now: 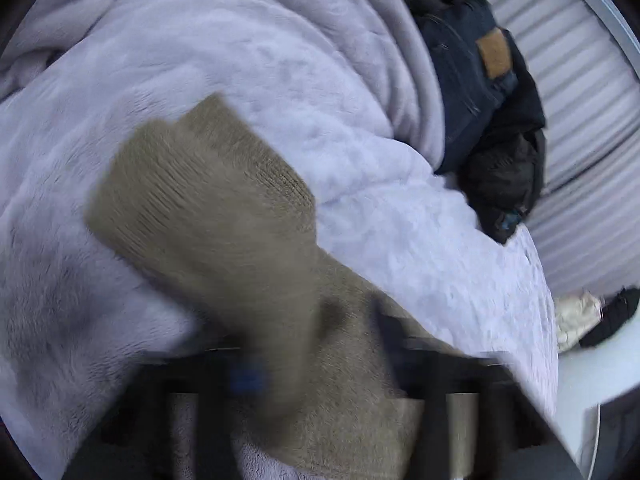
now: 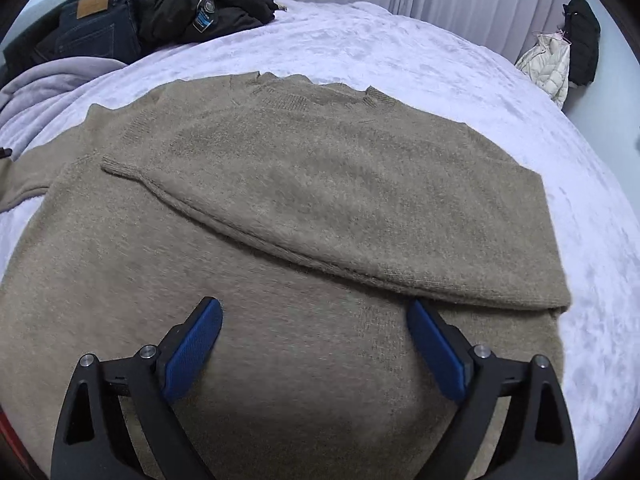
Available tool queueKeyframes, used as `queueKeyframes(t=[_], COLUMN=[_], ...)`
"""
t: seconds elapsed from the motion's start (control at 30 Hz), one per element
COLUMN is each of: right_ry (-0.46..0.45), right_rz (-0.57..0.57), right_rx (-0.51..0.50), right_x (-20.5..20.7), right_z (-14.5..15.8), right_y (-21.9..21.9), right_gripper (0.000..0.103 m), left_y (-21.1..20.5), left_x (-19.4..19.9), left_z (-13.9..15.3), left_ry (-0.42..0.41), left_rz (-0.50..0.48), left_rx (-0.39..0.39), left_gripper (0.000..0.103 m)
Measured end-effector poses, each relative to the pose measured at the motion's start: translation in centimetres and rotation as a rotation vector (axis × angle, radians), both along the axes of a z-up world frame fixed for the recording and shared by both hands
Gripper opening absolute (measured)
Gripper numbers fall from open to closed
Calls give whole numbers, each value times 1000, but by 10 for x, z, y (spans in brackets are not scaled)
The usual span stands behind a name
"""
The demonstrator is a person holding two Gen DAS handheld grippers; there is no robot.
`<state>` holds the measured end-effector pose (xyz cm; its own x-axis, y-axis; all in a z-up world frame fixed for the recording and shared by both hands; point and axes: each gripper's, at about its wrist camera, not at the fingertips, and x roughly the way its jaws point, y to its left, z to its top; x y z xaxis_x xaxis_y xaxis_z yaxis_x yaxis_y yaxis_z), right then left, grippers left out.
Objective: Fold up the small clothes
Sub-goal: 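Grasp the other sleeve cuff with the left gripper and lift it, then fold the held sleeve across the sweater body with the left gripper and release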
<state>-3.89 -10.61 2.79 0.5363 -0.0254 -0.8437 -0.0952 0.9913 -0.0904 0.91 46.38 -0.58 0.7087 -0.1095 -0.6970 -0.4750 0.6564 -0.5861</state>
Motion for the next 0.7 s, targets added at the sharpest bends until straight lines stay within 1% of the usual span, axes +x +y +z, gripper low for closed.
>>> queueKeyframes(t=[0.03, 0.07, 0.13, 0.23, 0.27, 0.33, 0.37, 0.4, 0.43, 0.47, 0.5, 0.53, 0.57, 0.6, 0.63, 0.7], right_ry=[-10, -29, -63, -78, -78, -61, -47, -37, -36, -36, -33, -25, -11, -8, -16, -47], right_rz=[25, 41, 67, 135, 152, 174, 181, 182, 185, 195, 206, 219, 230, 238, 247, 257], right_rx=[49, 80, 89, 80, 63, 30, 21, 14, 0, -27, -54, -78, -105, -116, -120, -149], right_x=[1, 2, 13, 40, 51, 73, 85, 94, 100, 107, 111, 113, 114, 113, 109, 101], right_z=[9, 17, 35, 46, 45, 40, 35, 30, 25, 19, 12, 4, -4, -9, -11, -14], right_y=[5, 11, 35, 80, 95, 127, 145, 161, 177, 196, 214, 227, 242, 253, 260, 268], right_gripper=[96, 96, 96, 96, 96, 96, 96, 96, 96, 96, 96, 96, 96, 96, 96, 96], left_y=[-2, -1, 3, 16, 19, 21, 21, 21, 22, 24, 28, 32, 37, 42, 45, 47], left_x=[2, -1, -12, -36, -43, -52, -54, -52, -50, -49, -47, -46, -42, -40, -38, -35], left_z=[2, 3, 6, 13, 17, 24, 26, 25, 22, 18, 13, 6, -4, -11, -17, -21], left_ry=[-5, -11, -13, -69, -88, -111, -111, -103, -87, -75, -70, -63, -47, -39, -37, -40], left_rz=[-3, 5, 25, 68, 81, 92, 86, 67, 49, 39, 31, 13, -8, -21, -27, -26], left_rx=[4, 17, 39, 7, 11, 53, 76, 86, 87, 82, 67, 29, -36, -84, -114, -111], left_gripper=[17, 17, 17, 17, 17, 17, 17, 12, 8, 8, 8, 9, 9, 9, 9, 9])
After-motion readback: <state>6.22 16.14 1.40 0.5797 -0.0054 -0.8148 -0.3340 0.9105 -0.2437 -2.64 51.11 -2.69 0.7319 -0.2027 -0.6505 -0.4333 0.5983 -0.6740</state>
